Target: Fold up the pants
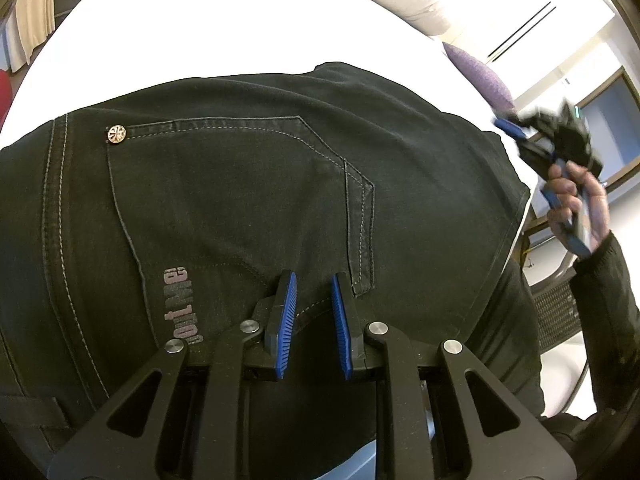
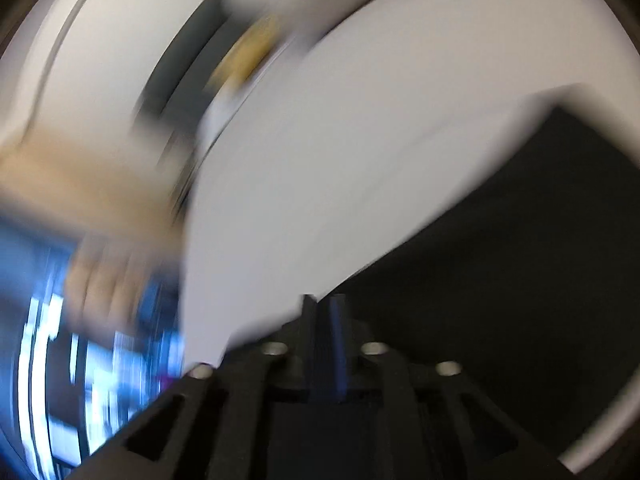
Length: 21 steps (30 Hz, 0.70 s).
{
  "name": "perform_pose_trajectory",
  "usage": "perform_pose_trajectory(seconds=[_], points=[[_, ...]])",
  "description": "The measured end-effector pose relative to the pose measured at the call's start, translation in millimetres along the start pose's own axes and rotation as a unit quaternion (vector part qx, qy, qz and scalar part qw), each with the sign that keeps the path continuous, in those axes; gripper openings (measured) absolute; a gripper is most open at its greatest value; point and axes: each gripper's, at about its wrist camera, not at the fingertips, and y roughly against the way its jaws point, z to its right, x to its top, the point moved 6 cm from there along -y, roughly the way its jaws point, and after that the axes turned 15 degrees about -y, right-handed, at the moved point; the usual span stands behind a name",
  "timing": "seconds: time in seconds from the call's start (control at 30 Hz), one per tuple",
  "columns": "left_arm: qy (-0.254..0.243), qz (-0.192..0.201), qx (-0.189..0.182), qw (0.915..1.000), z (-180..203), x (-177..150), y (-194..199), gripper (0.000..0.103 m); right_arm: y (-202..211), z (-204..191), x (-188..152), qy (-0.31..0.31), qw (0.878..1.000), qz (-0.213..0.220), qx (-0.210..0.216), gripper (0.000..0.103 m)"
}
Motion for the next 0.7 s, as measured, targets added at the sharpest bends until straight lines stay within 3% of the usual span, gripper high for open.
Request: perform_pose_trajectory(seconds=[0.03, 0.1, 0.17, 0.23, 0.3, 0.37, 0.43, 0.47, 0.53, 0.6, 0.7], points=[[0.001, -0.001, 0.001, 1.0000, 0.5, -0.5, 0.9, 0.018, -26.8, -25.4, -24.3, 0.026, 0.998, -0.048, 0.014, 0.051], [0.001, -0.001, 0.001, 1.0000, 1.4, -2.8, 4.1, 0.018, -74.1, -67.3, -69.1, 0.047, 0.991, -0.120, 0.045, 0.060], [0.010, 0.005, -0.004, 0.9999, 0.4, -8.5, 7.5, 0.018, -110.8, -88.2, -106.3, 0.065, 0.981, -0.177, 0.039, 0.060], [0.025, 0.016, -0.016, 0.9994, -3.0, -13.0, 10.5, 0.018, -137.7, -92.1, -120.6, 0.080, 0.970, -0.228, 0.021, 0.060], [0.035, 0.022, -0.027, 0.9988, -5.6, -16.0, 12.7, 0.018, -147.6, -88.4, -120.4, 0.081, 0.969, -0.235, -0.001, 0.060], [0.034, 0.024, -0.031, 0.9987, -5.6, -17.1, 13.6, 0.018, -140.6, -92.1, -98.0, 0.087, 0.972, -0.219, 0.007, 0.061], [0.032, 0.024, -0.033, 0.9987, -6.4, -18.8, 13.4, 0.018, -126.5, -103.5, -79.3, 0.134, 0.972, -0.191, 0.010, 0.084], [0.031, 0.024, -0.034, 0.9986, -6.8, -18.6, 12.8, 0.018, -126.2, -108.4, -68.5, 0.165, 0.970, -0.180, 0.008, 0.088], [0.031, 0.025, -0.037, 0.9985, -8.3, -19.7, 12.1, 0.018, -143.3, -130.8, -41.5, 0.231, 0.959, -0.166, -0.020, 0.090], [0.032, 0.026, -0.039, 0.9984, -8.8, -20.5, 12.6, 0.018, -148.2, -137.4, -39.3, 0.273, 0.942, -0.188, -0.051, 0.087], [0.033, 0.027, -0.040, 0.9983, -11.4, -21.1, 12.8, 0.018, -160.9, -145.6, -46.3, 0.349, 0.907, -0.225, -0.067, 0.082]])
